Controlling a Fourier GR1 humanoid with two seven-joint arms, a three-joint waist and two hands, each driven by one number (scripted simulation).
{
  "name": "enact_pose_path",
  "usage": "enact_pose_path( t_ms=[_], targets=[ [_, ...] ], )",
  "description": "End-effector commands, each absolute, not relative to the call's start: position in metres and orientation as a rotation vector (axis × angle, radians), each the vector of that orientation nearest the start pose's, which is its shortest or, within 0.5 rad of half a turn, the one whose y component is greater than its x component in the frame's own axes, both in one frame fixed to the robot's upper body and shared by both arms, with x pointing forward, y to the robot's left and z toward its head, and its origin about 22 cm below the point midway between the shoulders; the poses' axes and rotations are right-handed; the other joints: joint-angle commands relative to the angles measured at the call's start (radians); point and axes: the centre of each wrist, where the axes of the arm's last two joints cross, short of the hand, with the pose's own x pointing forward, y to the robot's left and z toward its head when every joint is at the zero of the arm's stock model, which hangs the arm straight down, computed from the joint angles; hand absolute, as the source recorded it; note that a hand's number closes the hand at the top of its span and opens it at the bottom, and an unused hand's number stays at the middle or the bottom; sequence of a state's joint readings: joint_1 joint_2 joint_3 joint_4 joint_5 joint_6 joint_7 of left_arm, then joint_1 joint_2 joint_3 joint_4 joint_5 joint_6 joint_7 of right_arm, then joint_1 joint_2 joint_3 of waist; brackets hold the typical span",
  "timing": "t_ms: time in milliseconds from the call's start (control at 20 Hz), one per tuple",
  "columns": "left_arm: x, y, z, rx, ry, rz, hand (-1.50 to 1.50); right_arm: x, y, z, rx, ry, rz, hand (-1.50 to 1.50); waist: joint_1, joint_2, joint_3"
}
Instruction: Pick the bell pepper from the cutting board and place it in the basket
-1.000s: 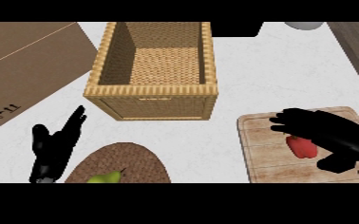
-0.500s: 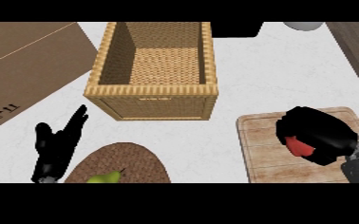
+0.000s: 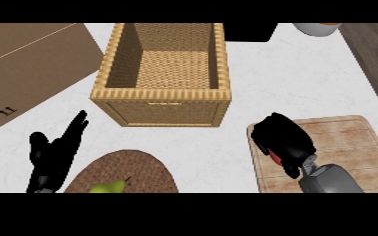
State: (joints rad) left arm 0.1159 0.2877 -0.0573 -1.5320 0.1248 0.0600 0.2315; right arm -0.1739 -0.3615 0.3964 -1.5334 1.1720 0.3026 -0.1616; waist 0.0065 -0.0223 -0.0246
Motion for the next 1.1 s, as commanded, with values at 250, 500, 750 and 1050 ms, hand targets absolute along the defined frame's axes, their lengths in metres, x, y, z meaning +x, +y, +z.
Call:
enact_pose_path(
  t_ms=[250,500,750,1050],
  targets=[
    [0.199,0.294,-0.034,0.154,-1.063,-0.049,0.0,0.242,-0.1,0.049,-0.705,-1.422,1.334,1.5,0.016,0.02,0.025],
    [0.202,0.291,-0.034,0.14,-1.064,-0.057,0.0,0.233,-0.091,0.092,-0.655,-1.686,0.91,1.5,0.038,0.018,0.032],
    [0.204,0.286,-0.038,0.13,-1.044,-0.08,0.0,0.222,-0.071,0.125,-0.678,-1.76,0.619,1.5,0.057,0.017,0.022],
    [0.211,0.286,-0.036,0.142,-1.043,-0.082,0.0,0.223,-0.049,0.164,-0.775,-1.751,0.381,1.5,0.057,0.01,0.015]
  ],
)
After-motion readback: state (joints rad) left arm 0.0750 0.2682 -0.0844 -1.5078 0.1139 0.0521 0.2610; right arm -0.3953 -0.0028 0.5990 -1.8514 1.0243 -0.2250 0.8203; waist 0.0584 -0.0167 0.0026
